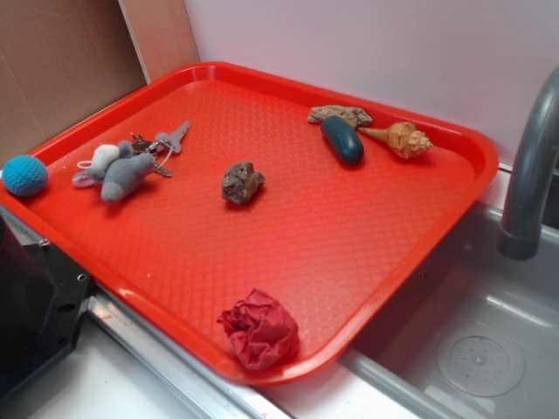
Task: Grab the rock.
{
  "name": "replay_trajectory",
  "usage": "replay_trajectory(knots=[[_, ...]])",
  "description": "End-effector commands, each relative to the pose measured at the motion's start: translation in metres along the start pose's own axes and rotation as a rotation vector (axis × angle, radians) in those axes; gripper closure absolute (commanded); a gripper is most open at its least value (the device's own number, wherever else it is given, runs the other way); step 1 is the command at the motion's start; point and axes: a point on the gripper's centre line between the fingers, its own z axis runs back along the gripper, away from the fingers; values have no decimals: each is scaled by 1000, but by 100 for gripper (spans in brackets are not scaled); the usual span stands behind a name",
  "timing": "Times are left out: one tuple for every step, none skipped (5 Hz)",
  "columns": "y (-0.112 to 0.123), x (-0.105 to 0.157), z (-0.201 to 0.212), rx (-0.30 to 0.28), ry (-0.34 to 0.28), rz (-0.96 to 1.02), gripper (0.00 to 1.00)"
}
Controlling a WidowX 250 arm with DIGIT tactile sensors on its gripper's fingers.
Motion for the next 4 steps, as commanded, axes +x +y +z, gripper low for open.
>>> replay_trajectory(knots=[[0,0,0,0,0,0,0],[0,46,-43,41,-18,-58,0],[-20,92,-87,33,-28,-167,0],[-32,136,-120,-33,-72,-306,0]])
